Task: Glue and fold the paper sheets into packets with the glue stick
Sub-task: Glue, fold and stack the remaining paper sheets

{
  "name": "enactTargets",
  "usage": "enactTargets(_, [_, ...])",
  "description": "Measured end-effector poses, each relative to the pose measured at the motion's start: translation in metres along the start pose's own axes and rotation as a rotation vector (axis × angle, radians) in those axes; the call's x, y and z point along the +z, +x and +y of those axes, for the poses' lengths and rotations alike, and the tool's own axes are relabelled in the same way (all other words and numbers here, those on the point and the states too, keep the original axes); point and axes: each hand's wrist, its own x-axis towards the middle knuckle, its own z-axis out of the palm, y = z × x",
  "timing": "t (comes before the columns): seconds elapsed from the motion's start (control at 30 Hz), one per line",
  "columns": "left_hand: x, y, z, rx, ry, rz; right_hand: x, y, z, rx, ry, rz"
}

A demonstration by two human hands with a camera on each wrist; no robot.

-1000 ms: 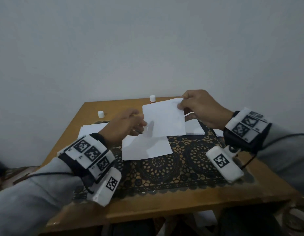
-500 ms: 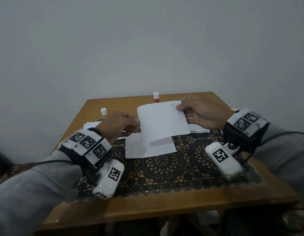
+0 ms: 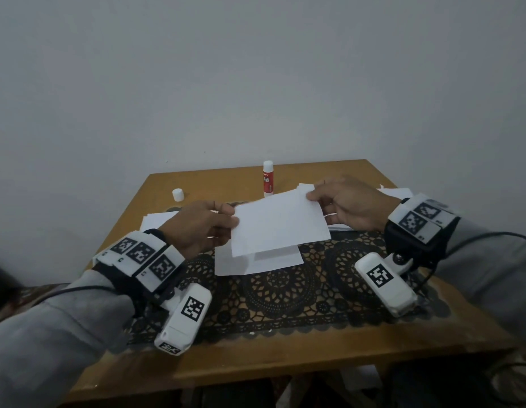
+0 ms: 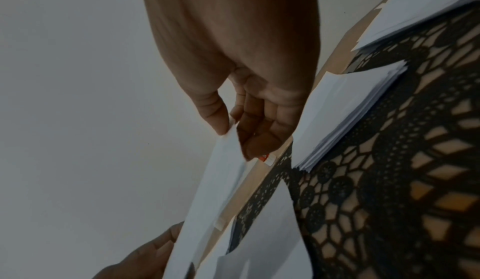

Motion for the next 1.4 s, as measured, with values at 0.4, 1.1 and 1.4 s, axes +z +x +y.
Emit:
enactTargets(0.4, [-0.021, 0.009, -0.01, 0.027, 0.217, 0.188, 0.013, 0.002, 0.007, 0.185, -0.243, -0.067])
enactTargets(1.1, [-0.015, 0.008, -0.01, -0.134, 0.623, 0.138, 0.029, 0.012, 0.02, 0.146, -0.805, -0.111])
enactTargets(1.4, [-0.014, 0.007, -0.009, -0.139, 0.66, 0.12, 0.029, 0.013, 0.025, 0.072, -0.892, -0.134])
